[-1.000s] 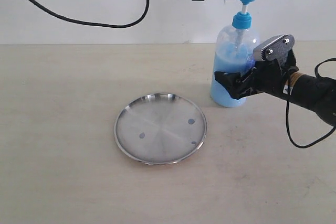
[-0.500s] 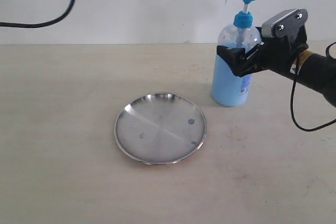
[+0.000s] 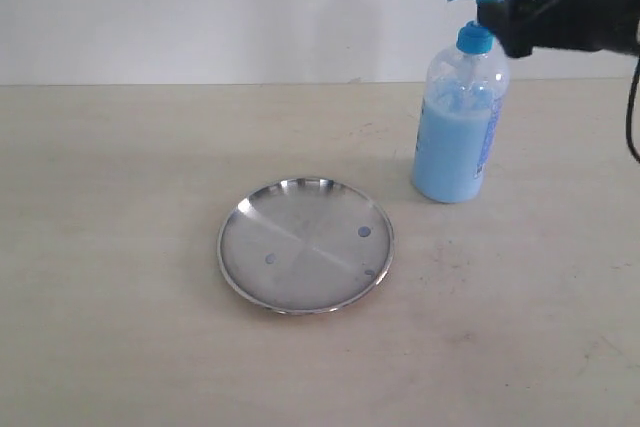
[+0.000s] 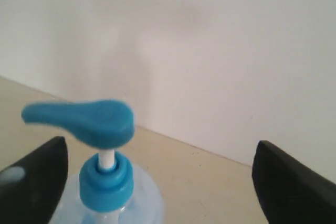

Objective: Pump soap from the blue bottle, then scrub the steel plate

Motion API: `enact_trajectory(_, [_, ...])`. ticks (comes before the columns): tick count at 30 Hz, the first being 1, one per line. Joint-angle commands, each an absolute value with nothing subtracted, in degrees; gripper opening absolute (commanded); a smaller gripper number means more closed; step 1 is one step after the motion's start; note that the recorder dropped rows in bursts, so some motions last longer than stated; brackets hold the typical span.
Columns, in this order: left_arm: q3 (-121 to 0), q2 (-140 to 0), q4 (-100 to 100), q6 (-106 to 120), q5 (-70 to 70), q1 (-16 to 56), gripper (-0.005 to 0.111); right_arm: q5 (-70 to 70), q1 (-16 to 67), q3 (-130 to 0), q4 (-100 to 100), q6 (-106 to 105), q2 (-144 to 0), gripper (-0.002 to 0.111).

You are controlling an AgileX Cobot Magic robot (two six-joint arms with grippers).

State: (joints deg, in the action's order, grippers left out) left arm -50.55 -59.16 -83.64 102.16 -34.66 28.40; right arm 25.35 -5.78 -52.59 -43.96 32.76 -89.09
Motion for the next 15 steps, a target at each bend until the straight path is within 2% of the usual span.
enact_trajectory(1, [-43.56,-51.96,-80.26,93.74,-40.64,28.54,0.004,20.12,-6.18,-52.68,-44.75,37.78,-80.05,0.068])
enact_trajectory(3, [-39.96,-48.91,-81.33,93.74,-42.76,28.54,0.004,16.7,-6.18,-52.68,-47.79,42.03,-75.05,0.05])
enact_trajectory(7, [-34.67,-43.02,-87.02,93.85,-54.1,28.54,0.004,4.75,-6.18,-52.68,-55.09,53.26,-62.53,0.005])
enact_trajectory(8, [-33.47,-40.8,-89.17,93.85,-57.46,28.54,0.004,0.82,-6.18,-52.68,-55.22,53.79,-59.03,0.0])
enact_trajectory(11, [-30.99,-35.31,-92.47,93.85,-59.57,28.54,0.004,-10.2,-6.18,-52.39,-54.29,51.23,-49.88,0.0])
enact_trajectory(15, [-27.97,-27.71,-99.06,96.56,-49.85,28.54,0.004,-20.13,-6.18,-47.01,-40.88,37.64,-36.42,0.0])
